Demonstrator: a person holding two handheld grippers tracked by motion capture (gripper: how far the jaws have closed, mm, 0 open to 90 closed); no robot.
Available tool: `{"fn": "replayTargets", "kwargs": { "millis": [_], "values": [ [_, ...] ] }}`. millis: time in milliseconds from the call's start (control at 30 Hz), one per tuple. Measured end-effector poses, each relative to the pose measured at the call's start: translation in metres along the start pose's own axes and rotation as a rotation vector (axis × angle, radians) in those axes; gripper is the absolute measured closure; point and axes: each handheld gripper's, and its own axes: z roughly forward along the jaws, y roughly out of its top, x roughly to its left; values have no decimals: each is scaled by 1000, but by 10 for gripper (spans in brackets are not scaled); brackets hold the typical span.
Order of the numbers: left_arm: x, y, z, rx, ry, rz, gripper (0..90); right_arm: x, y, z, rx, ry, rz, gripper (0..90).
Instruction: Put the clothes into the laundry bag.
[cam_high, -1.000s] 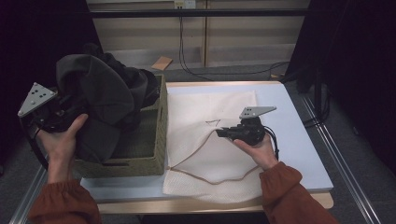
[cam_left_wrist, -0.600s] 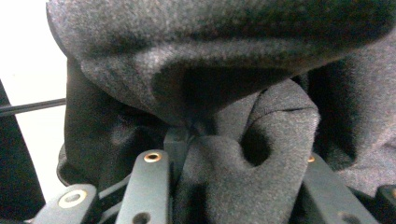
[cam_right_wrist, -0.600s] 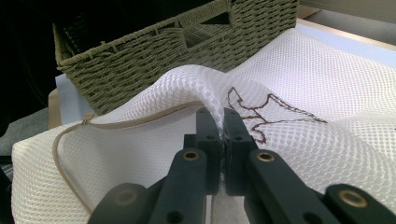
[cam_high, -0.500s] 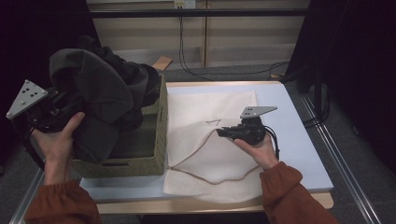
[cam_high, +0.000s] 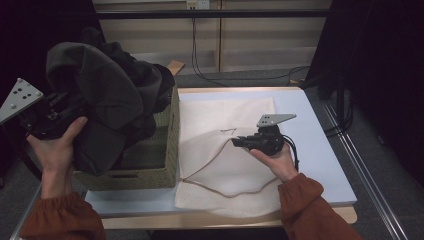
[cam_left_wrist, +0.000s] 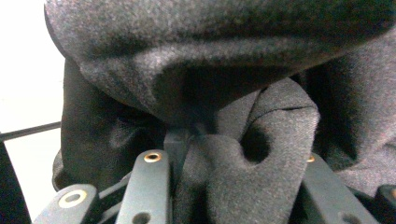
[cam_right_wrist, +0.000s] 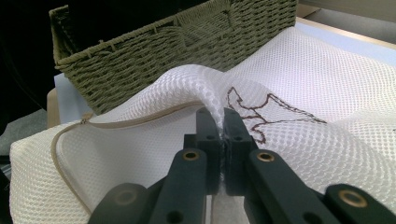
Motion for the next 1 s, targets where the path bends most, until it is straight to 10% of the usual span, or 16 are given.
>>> {"fn": "replayTargets", "kwargs": {
  "millis": [1000],
  "values": [
    [-45,31,28,-52,-173,35,650,-2,-1,1,6,1,-2,879]
  ]
}}
